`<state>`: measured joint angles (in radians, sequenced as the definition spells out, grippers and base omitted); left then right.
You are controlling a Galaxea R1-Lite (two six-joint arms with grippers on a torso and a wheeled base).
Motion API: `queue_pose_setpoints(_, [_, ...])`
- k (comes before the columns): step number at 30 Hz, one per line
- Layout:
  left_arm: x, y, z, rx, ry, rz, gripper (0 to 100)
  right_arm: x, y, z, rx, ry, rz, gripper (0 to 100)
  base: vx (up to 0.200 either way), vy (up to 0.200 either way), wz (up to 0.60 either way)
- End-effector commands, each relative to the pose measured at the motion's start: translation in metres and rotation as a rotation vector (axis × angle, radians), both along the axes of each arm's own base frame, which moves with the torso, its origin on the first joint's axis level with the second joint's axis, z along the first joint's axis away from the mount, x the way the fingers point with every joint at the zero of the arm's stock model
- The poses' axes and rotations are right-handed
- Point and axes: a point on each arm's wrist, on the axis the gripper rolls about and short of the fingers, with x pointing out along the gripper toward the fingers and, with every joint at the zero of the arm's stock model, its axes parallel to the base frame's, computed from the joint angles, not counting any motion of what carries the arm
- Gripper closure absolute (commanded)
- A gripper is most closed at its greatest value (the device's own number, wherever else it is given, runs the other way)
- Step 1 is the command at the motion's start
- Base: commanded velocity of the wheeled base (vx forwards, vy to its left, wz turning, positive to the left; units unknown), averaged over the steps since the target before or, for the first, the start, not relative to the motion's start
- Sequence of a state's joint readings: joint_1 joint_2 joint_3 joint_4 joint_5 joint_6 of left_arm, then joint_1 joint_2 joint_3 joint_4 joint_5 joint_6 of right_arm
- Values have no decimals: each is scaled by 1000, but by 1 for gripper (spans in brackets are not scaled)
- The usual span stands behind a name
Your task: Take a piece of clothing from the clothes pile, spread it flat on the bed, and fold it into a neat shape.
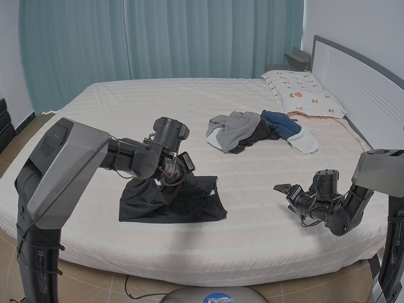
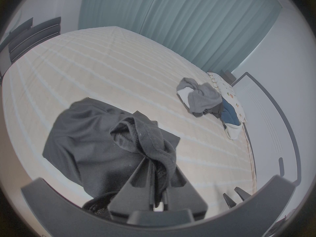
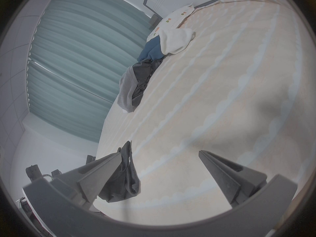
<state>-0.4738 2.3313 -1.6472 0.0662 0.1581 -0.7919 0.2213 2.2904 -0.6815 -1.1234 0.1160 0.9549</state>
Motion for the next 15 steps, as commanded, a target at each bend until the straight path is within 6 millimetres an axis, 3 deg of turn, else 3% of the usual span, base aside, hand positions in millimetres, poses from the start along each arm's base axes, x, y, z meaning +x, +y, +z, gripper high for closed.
queue_pose_setpoints(1, [8, -28, -30, 17, 25, -12, 100, 0, 1, -1, -1, 4, 5, 0, 0, 0, 0])
queue_pose_setpoints(8, [10, -36, -40, 41, 44, -10, 100, -1, 2, -2, -1, 4, 7, 0, 0, 0, 0])
queue_pose_setpoints(9, [10, -36, -39, 36, 41, -10, 0, -1, 2, -2, -2, 5, 7, 0, 0, 0, 0])
queue_pose_setpoints(15, [7, -38, -38, 11, 54, 15, 0, -1, 2, -2, -1, 4, 7, 0, 0, 0, 0])
